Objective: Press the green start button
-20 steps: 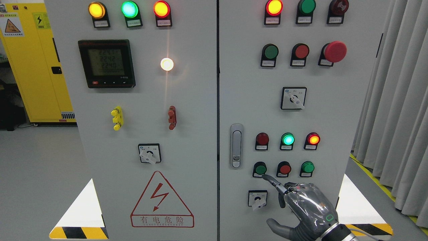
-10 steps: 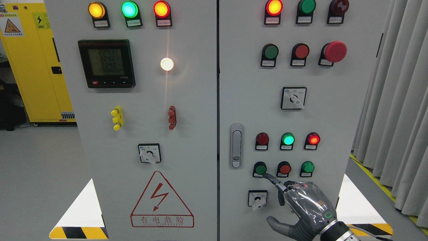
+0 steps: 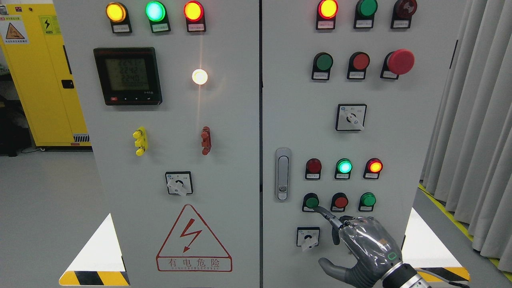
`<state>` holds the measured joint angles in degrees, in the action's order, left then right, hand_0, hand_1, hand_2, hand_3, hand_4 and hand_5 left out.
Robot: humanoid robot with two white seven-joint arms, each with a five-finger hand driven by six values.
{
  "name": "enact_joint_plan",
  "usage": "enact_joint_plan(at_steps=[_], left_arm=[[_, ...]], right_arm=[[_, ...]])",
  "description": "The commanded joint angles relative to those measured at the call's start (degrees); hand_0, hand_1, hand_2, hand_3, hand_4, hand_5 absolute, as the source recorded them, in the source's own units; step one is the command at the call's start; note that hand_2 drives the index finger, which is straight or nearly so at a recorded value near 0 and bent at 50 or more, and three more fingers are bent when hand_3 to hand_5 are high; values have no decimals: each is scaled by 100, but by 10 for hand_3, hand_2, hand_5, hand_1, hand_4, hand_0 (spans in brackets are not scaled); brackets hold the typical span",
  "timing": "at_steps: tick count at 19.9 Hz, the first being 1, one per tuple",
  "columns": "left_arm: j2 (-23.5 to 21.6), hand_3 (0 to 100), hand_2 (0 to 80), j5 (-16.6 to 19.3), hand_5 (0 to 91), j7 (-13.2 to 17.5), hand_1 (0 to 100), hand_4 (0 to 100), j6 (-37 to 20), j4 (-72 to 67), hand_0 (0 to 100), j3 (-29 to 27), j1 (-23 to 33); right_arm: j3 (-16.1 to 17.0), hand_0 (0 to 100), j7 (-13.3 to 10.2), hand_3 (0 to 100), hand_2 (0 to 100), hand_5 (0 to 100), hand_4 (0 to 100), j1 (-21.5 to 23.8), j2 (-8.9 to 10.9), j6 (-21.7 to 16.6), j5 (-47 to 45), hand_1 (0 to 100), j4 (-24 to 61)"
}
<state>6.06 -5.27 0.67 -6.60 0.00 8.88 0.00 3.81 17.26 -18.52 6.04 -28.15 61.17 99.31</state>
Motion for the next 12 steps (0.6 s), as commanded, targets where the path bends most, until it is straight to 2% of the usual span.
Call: enact_joint_plan(at_steps=[1, 12], left_arm=[[0, 0, 0, 0, 0, 4, 556, 0, 1, 158, 120, 0, -123], [0, 0, 0, 0, 0, 4, 556, 0, 1, 158, 120, 0, -123]], right_arm=[[-3, 263, 6, 711, 0, 738, 681, -12, 2, 11, 1, 657, 1], [-3, 268, 23, 709, 0, 740, 682, -64, 11, 116, 9, 658, -61]])
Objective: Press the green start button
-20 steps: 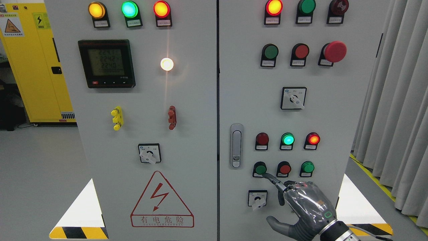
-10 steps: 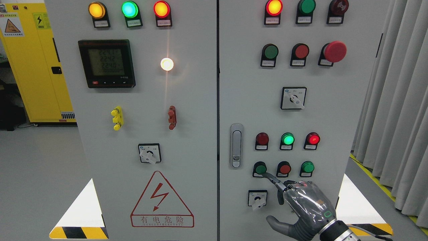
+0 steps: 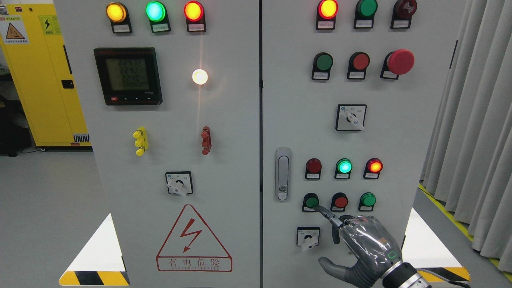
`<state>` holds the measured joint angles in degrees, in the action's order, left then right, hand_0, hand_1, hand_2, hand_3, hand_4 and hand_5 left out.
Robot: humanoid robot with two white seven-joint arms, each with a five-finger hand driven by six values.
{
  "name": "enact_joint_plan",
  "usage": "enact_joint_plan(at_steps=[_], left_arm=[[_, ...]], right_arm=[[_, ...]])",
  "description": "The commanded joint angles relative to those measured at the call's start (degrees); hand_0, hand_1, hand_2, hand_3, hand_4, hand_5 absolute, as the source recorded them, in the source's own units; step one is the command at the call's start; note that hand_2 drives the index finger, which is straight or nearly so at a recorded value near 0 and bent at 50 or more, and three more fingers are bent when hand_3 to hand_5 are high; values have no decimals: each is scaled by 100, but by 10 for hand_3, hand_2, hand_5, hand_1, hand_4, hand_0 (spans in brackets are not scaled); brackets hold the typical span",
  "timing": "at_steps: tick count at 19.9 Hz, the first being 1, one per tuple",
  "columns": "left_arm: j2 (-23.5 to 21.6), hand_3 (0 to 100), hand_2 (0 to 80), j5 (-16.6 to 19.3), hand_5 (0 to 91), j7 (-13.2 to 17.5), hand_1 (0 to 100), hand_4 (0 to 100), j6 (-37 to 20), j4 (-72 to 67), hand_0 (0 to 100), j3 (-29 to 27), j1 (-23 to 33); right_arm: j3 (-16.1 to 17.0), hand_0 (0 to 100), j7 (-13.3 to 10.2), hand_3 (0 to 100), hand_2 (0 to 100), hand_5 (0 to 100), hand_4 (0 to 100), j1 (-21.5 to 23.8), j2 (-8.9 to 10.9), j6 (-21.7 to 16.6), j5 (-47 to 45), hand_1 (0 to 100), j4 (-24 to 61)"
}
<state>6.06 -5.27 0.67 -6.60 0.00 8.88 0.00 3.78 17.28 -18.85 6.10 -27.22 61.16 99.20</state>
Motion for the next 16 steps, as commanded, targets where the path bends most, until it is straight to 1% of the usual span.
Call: enact_joint_plan(at_steps=[1, 7, 16], left_arm=[[0, 0, 0, 0, 0, 4, 556, 0, 1, 158, 120, 0, -123], [0, 0, 0, 0, 0, 4, 556, 0, 1, 158, 120, 0, -123], [0, 0, 0, 0, 0, 4, 556, 0, 1, 158, 120, 0, -123]], right_arm=[[0, 268, 21, 709, 0, 740, 684, -40, 5, 23, 10, 658, -67], [-44, 270, 30, 710, 0, 740, 684, -110, 14, 138, 19, 659, -102], [-114, 272, 30, 712, 0, 739, 683, -110, 14, 147, 37, 659, -226]])
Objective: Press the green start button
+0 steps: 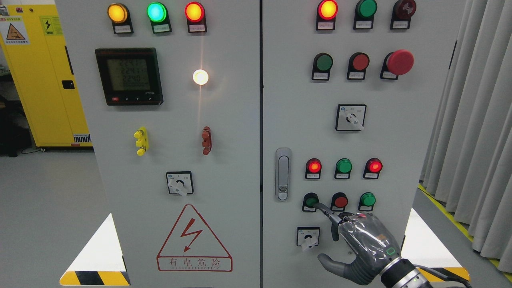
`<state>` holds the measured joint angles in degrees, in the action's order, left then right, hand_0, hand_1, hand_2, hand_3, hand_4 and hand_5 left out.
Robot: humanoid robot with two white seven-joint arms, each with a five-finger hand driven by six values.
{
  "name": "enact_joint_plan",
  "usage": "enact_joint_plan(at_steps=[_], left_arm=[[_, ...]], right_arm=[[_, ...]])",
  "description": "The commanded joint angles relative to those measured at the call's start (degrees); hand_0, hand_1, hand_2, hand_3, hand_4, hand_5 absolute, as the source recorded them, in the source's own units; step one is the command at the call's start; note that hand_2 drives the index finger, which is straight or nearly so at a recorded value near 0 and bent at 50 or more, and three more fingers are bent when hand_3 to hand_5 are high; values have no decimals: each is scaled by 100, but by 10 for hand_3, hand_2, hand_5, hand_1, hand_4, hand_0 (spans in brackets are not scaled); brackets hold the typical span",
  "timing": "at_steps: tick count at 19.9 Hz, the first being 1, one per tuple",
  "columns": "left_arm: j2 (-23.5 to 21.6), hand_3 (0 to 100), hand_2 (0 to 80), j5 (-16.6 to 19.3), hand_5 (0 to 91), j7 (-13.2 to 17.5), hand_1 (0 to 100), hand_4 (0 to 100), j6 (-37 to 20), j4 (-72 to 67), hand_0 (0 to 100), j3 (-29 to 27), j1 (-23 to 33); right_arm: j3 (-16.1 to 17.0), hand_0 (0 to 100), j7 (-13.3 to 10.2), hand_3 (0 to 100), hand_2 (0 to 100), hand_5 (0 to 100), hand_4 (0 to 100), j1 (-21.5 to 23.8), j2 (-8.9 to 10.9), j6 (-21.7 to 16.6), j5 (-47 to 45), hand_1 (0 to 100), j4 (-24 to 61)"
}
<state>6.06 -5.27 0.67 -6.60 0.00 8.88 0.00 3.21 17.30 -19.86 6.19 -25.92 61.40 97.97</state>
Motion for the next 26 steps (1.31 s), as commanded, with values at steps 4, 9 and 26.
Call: enact_joint_plan(at_steps=[4, 9, 26], left_arm=[[0, 0, 0, 0, 0, 4, 556, 0, 1, 158, 120, 0, -123], [0, 0, 0, 0, 0, 4, 556, 0, 1, 158, 120, 0, -123], [0, 0, 0, 0, 0, 4, 556, 0, 1, 158, 120, 0, -123]], right_arm=[[-110, 273, 19, 713, 0, 739, 683, -44, 5, 131, 12, 659, -146], [-110, 273, 1, 714, 0, 738, 683, -27, 5, 114, -49, 659, -7], [-102, 288, -254, 710, 0, 745, 684, 641, -39, -18, -102, 662, 1312]])
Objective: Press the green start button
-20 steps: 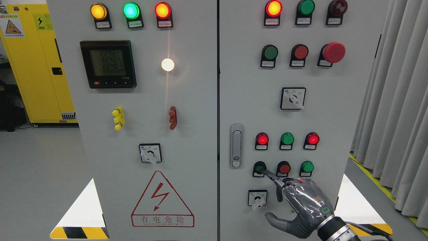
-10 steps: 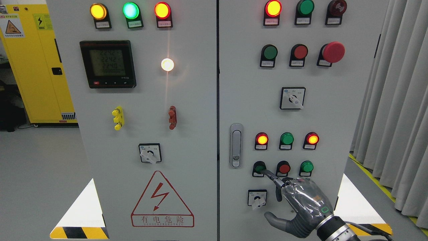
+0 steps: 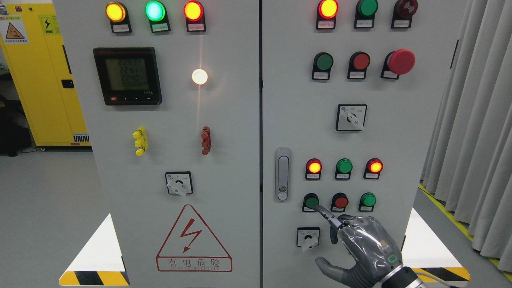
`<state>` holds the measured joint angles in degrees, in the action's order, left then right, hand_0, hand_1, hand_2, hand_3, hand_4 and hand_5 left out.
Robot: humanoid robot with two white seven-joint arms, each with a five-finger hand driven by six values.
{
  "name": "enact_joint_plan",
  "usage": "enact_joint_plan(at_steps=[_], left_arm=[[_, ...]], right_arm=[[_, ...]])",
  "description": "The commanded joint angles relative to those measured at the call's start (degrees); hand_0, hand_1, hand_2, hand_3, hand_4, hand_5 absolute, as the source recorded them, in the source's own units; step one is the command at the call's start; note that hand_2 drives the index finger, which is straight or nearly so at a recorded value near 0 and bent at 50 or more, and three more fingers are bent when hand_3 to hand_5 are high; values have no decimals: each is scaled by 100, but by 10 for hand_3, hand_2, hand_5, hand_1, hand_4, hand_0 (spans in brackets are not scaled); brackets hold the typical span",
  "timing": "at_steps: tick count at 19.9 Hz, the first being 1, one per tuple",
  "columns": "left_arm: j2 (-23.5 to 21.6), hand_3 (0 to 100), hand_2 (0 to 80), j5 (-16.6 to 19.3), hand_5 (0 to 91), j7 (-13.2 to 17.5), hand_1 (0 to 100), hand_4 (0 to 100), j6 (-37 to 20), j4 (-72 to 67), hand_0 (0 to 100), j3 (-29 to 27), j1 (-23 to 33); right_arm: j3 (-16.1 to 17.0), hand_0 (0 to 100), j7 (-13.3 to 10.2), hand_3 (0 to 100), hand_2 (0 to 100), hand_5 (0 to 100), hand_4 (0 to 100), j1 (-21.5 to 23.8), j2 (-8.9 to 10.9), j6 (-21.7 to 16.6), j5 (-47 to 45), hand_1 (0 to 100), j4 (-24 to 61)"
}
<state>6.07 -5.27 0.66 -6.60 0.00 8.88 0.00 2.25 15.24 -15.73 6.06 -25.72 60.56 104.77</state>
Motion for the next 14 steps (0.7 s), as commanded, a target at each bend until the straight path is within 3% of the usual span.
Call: enact_joint_plan(at_steps=[1, 5, 6, 9, 10, 11, 12, 13, 14], left_arm=[[0, 0, 0, 0, 0, 5, 556, 0, 1, 158, 120, 0, -123], [0, 0, 0, 0, 0, 5, 556, 0, 1, 158, 120, 0, -123], [0, 0, 0, 0, 0, 5, 556, 0, 1, 158, 120, 0, -123], [0, 0, 0, 0, 0, 5, 556, 0, 1, 158, 120, 0, -123], [0, 0, 0, 0, 0, 5, 556, 0, 1, 158, 120, 0, -123], [0, 0, 0, 0, 0, 5, 556, 0, 1, 158, 120, 0, -123], [0, 0, 0, 0, 0, 5, 556, 0, 1, 158, 120, 0, -123], [0, 0, 0, 0, 0, 5, 556, 0, 1, 158, 120, 0, -123], [0, 0, 0, 0, 0, 5, 556, 0, 1, 158, 120, 0, -123]], right_arm=[[12, 289, -48, 710, 0, 747, 685, 272, -26, -38, -105, 662, 667], [83, 290, -48, 709, 0, 748, 682, 588, -52, 32, -929, 662, 720], [135, 291, -39, 604, 0, 744, 661, 711, -61, 41, -1280, 662, 702], [294, 298, 31, 600, 0, 602, 652, 1159, -131, 15, -2719, 637, 702], [259, 302, 83, 501, 0, 507, 541, 1247, -140, 14, -3342, 623, 711], [215, 302, 206, 501, 0, 507, 541, 1300, -131, 32, -4001, 623, 711], [206, 324, 407, 249, 0, 286, 283, 1309, -131, 49, -4591, 534, 711], [197, 296, 662, 132, 0, 149, 162, 1309, -131, 145, -5032, 530, 720], [189, 284, 873, 93, 0, 74, 107, 1309, -131, 346, -5367, 512, 737]])
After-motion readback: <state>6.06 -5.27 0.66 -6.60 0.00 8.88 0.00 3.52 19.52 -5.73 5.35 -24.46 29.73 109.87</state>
